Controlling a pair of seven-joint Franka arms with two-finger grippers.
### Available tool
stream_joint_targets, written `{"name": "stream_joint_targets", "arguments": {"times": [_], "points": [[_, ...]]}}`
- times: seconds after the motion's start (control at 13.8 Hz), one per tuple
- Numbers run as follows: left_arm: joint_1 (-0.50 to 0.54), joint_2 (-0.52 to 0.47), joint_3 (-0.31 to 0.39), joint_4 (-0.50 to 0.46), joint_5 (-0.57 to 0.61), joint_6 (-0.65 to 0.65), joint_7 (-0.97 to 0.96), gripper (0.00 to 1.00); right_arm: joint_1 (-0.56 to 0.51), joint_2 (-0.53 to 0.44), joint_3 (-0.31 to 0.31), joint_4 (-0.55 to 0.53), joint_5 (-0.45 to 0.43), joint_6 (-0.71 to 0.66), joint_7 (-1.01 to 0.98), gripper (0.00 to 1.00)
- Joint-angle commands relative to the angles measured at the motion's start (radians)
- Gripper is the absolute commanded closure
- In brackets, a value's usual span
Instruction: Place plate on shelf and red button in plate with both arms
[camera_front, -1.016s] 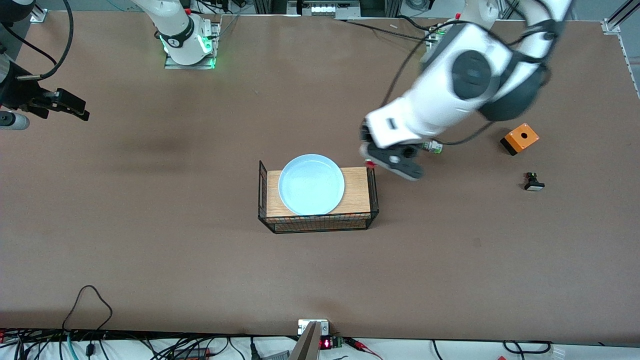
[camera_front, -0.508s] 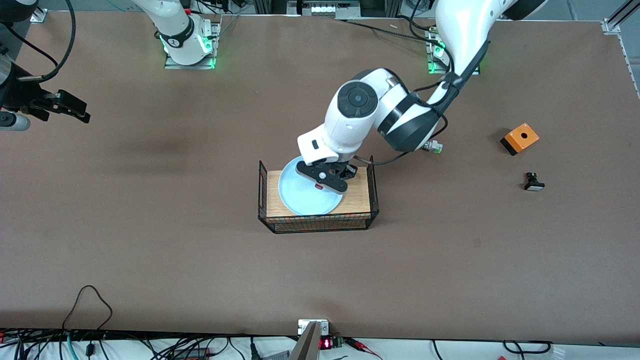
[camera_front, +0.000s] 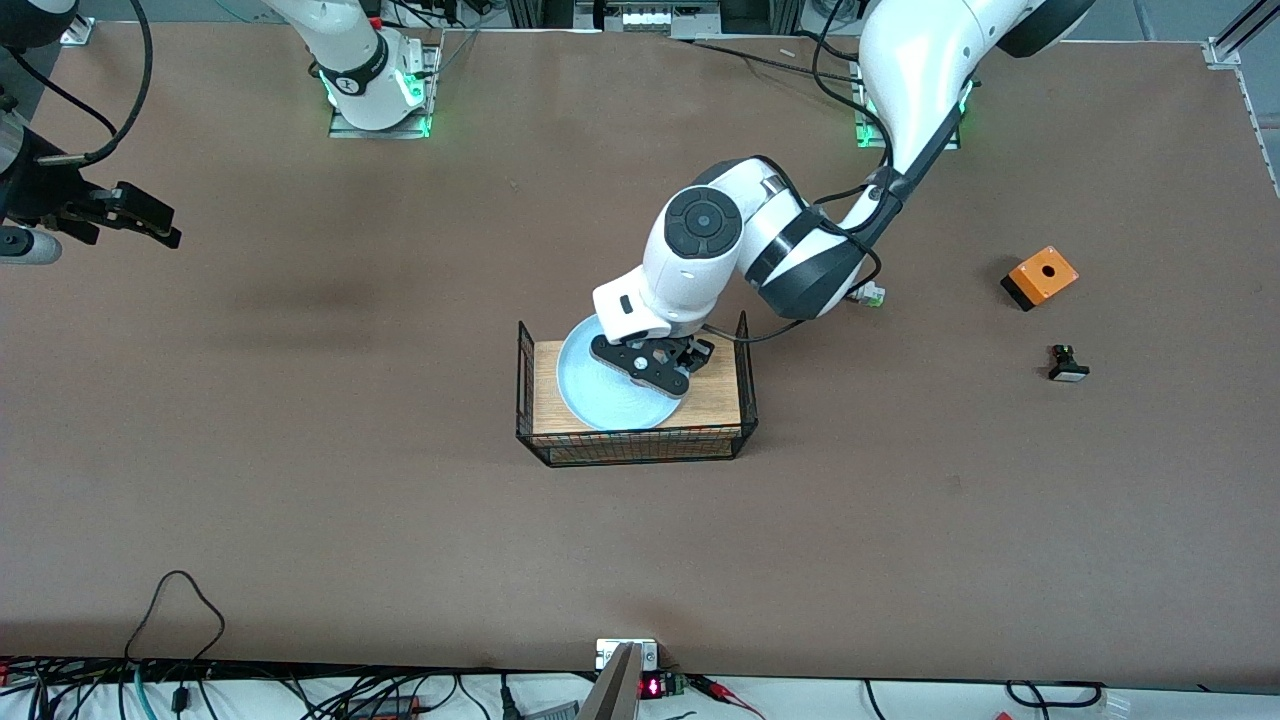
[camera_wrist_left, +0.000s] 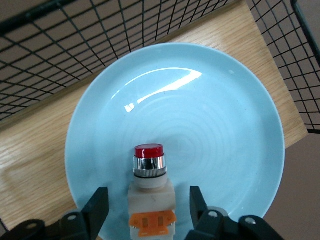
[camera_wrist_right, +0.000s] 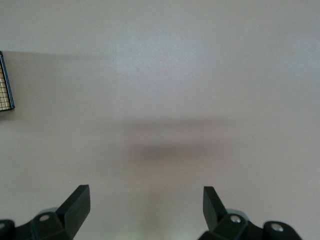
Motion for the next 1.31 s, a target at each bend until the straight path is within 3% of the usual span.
{"name": "stream_joint_targets", "arguments": {"times": [0.0,0.29,0.51,0.73,0.87,0.94,1.09,1.23], "points": [[0.01,-0.069,0.007,0.016,0.019,-0.046,-0.005,0.0,-0.005,0.006,0.006,0.028,0.006,-0.007,-0.012,0.0],[0.123,-0.284,0.004,0.022,0.014,-0.441,-0.003,0.0,-0.005,0.007,0.008,0.028,0.006,-0.007,-0.012,0.0],[0.226,-0.365,0.007,0.025,0.02,-0.648,-0.005,0.0,-0.005,0.007,0.008,0.028,0.004,-0.007,-0.012,0.0],[0.383,-0.41,-0.003,0.029,-0.026,-0.73,0.008,0.0,-0.005,0.007,0.006,0.029,0.004,-0.007,-0.012,0.0],[0.486,-0.474,0.018,-0.006,-0.13,-0.716,0.011,0.0,-0.005,0.006,0.008,0.029,0.004,-0.007,-0.012,0.0],[0.482,-0.517,0.085,-0.049,-0.157,-0.699,0.012,0.0,-0.005,0.007,0.008,0.029,0.004,-0.007,-0.013,0.0],[0.386,-0.661,0.29,-0.247,-0.179,-0.519,0.113,0.0,-0.002,0.007,0.009,0.029,0.004,-0.007,-0.013,0.0],[0.367,-0.735,0.401,-0.369,-0.248,-0.434,0.271,0.0,0.004,0.007,0.009,0.029,0.004,-0.007,-0.013,0.0]]}}
